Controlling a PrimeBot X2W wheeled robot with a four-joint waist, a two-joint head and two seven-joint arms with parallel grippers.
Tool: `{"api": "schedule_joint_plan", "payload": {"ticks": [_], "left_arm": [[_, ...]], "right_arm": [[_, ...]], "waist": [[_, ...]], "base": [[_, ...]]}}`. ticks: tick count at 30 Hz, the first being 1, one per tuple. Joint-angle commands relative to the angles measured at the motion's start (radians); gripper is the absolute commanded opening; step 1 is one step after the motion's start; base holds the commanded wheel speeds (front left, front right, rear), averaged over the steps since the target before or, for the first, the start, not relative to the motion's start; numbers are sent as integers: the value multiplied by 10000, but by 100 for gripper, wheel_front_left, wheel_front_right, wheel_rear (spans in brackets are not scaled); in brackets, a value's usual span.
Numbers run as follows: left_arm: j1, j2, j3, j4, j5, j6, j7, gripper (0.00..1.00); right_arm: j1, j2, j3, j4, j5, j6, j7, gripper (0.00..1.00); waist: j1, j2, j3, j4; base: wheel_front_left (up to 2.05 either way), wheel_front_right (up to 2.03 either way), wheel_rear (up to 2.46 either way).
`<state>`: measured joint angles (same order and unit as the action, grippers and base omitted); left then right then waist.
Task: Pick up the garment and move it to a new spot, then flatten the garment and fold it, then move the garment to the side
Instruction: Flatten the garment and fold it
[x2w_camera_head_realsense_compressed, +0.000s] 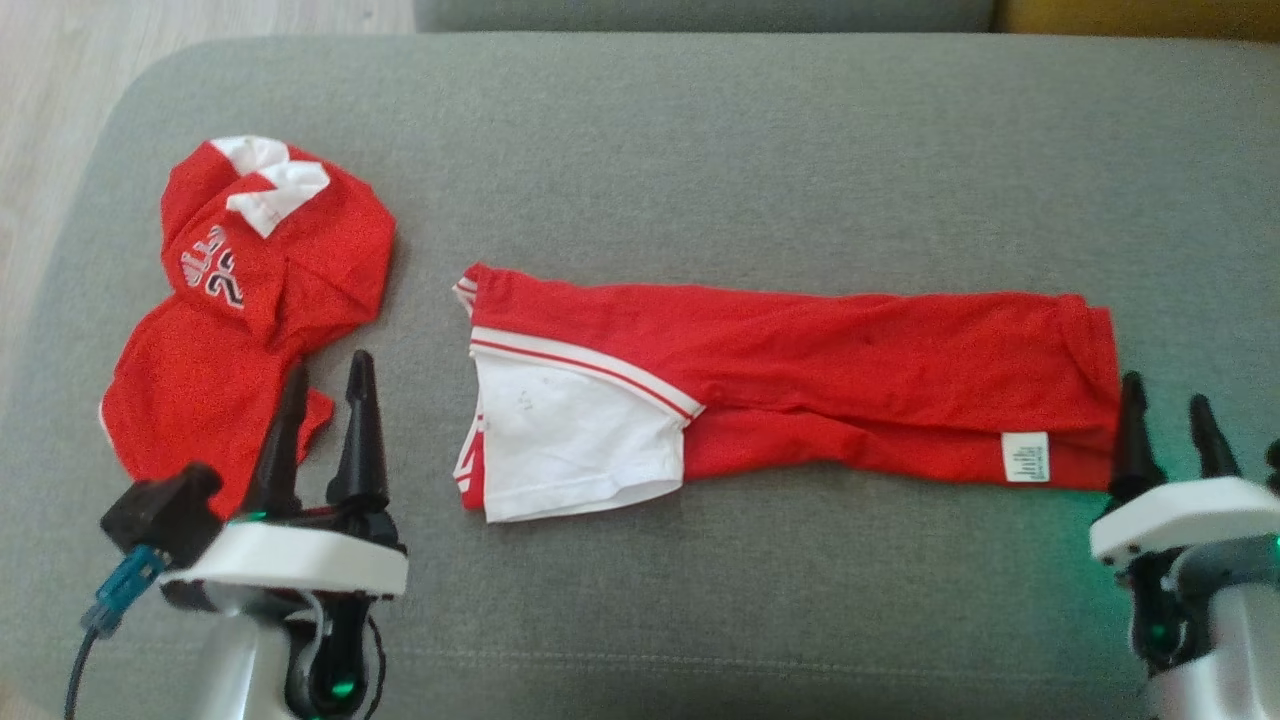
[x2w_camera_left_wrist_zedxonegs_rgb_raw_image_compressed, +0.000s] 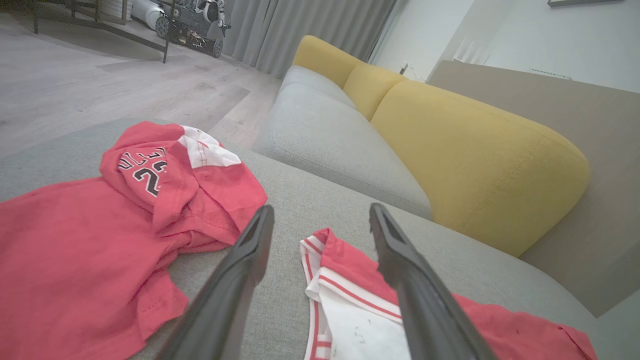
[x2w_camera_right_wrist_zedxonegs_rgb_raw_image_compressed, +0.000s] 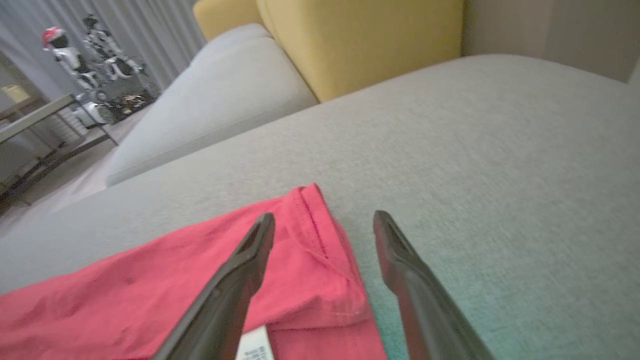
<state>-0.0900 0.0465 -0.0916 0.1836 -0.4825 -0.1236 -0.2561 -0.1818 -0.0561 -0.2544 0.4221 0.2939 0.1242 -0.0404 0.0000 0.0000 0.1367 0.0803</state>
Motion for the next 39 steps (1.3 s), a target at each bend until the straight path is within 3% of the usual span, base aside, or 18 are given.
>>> {"api": "schedule_joint_plan", "payload": {"ticks": [1, 14, 18, 19, 20, 25, 34, 39], "left_arm": [[-489, 44, 227, -291, 14, -47, -56, 100], [-883, 39, -111, -92, -256, -69, -56, 100], [-873, 38, -123, -60, -278, -69, -56, 100], [-862, 38, -138, -50, -269, -69, -56, 100], [-846, 38, -146, -40, -259, -69, -56, 100], [-736, 38, -154, 0, -231, -70, -57, 100], [-541, 38, -178, 38, -257, -70, -57, 100], [-450, 38, -271, 79, -356, -70, -57, 100]], "right_arm": [[-545, -33, 75, -197, -63, 65, 95, 100], [-1996, 56, -1126, 2487, -763, 65, 1618, 100], [-2171, 57, -1052, 3098, -790, 65, 1820, 100], [-2198, 57, -968, 3209, -749, 65, 1852, 76], [-2219, 57, -874, 3277, -725, 65, 1828, 0], [-2174, 1, -886, 3130, -1276, 65, 1338, 0], [-2229, -508, -2367, 2132, -3232, 65, 635, 0], [-2372, -326, -2782, 1598, -4027, 65, 611, 0]], "waist": [[0, 0, 149, 129], [0, 0, 673, 625], [0, 0, 600, 631], [0, 0, 575, 616], [0, 0, 540, 594], [0, 0, 319, 459], [0, 0, -86, 276], [0, 0, -270, 235]], "base": [[0, 0, 0], [0, 0, 0], [0, 0, 0], [0, 0, 0], [0, 0, 0], [0, 0, 0], [0, 0, 0], [0, 0, 0]]}}
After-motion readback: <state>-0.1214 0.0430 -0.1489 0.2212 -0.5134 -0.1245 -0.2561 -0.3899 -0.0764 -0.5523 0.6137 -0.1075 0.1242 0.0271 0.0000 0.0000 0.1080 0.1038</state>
